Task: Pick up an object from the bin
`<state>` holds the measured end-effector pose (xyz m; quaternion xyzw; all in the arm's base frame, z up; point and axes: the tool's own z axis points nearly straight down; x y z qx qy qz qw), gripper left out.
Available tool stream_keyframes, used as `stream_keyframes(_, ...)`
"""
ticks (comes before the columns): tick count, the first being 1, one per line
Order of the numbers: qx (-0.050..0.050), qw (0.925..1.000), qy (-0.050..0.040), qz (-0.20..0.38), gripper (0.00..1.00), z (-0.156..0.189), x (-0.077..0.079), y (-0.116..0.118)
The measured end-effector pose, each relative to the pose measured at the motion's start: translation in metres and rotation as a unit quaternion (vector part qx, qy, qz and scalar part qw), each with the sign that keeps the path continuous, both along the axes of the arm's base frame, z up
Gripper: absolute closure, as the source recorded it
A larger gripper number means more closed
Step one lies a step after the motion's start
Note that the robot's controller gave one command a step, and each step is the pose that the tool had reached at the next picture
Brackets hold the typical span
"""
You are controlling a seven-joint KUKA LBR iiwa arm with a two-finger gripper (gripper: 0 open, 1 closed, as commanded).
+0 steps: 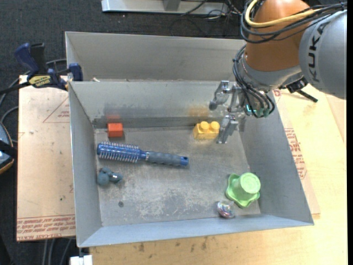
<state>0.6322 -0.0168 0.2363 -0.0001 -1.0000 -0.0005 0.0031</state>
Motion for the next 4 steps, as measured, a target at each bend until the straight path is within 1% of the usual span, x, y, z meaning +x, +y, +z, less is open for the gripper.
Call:
stream_keyframes(1,0.0,0.9951,-0.0008,-0.099,0.0,-0.103,0.023,0.013)
stream_keyframes(2,0.0,0.9958,-0.0071,-0.092,0.0,-0.163,0.004,0.061)
stream_keyframes(3,0.002,0.9952,-0.0141,-0.097,0.0,-0.16,-0.095,0.101)
stream_keyframes(4,-0.002,0.9932,-0.0024,-0.117,0.0,-0.124,-0.14,0.009)
